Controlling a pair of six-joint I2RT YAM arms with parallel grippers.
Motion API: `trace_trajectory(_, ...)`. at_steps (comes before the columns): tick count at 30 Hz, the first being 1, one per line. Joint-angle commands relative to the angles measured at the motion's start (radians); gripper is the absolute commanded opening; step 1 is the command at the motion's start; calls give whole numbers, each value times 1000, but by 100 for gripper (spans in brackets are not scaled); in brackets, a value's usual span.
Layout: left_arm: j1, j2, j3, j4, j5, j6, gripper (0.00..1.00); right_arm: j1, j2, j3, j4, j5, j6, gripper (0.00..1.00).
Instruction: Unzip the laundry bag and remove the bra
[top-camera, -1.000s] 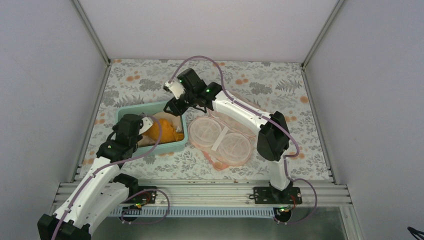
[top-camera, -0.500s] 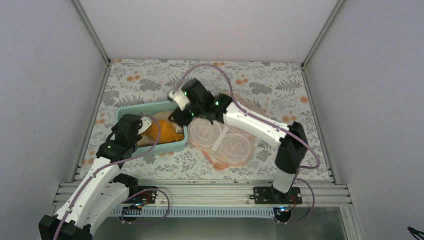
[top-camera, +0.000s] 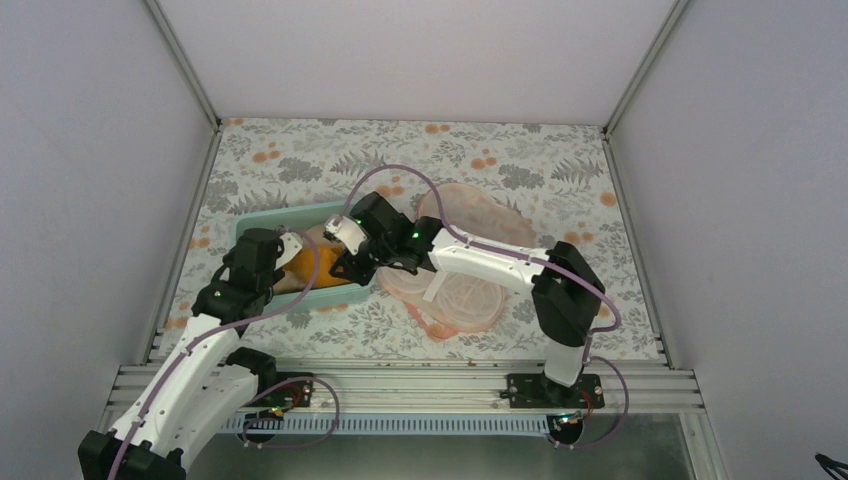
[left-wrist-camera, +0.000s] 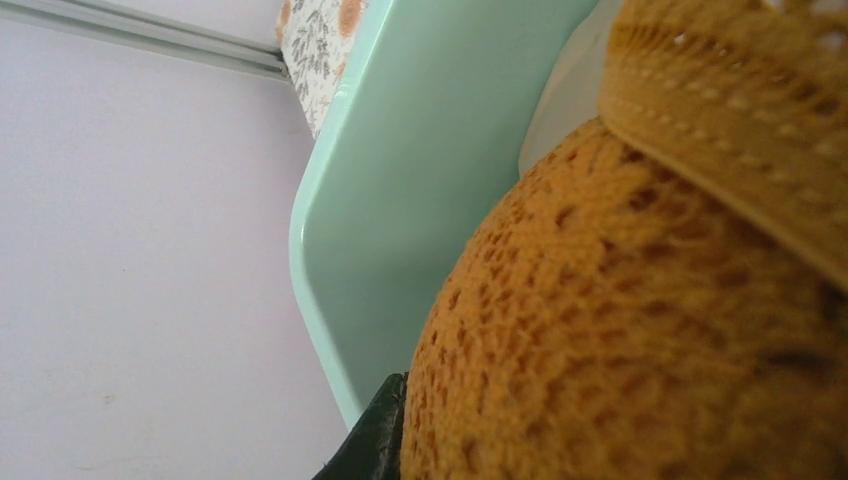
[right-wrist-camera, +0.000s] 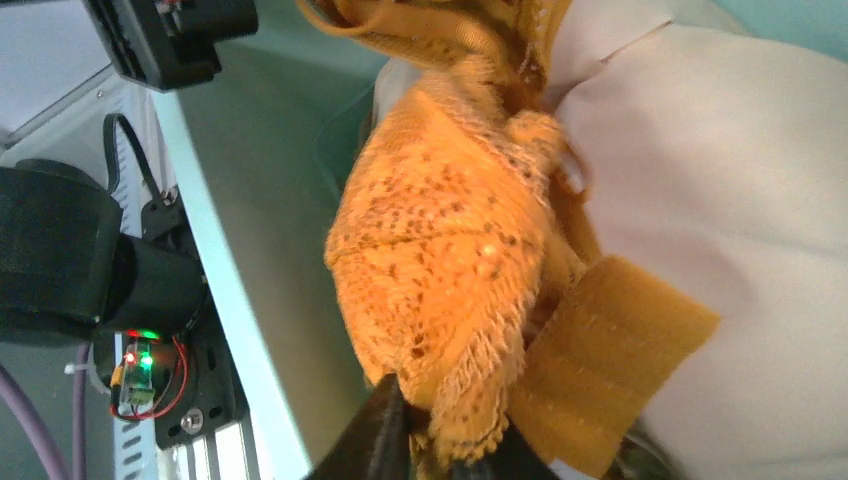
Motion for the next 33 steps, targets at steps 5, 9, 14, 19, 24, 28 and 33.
trace_trajectory(5,19,-40,45,61,-54,44,13,-103,-61,6,7,-243,106,4)
trace_trajectory(9,19,-71,7,146,-111,132,13,-139,-101,0,-46,-340,92,4)
trace_trajectory(14,19,-89,-9,208,-145,201,13,-175,-70,48,-94,-422,93,4)
trace_trajectory(19,24,-44,125,18,14,48,13,-177,-14,145,-186,-452,-3,4)
trace_trajectory(24,96,71,257,-267,337,-267,13,-179,-33,165,-209,-435,-68,4)
trace_trajectory(28,197,126,313,-361,569,-336,11,-178,-52,154,-244,-338,-113,4)
trace_trajectory(33,246,164,409,-368,588,-338,7,-163,-58,165,-247,-237,-185,4)
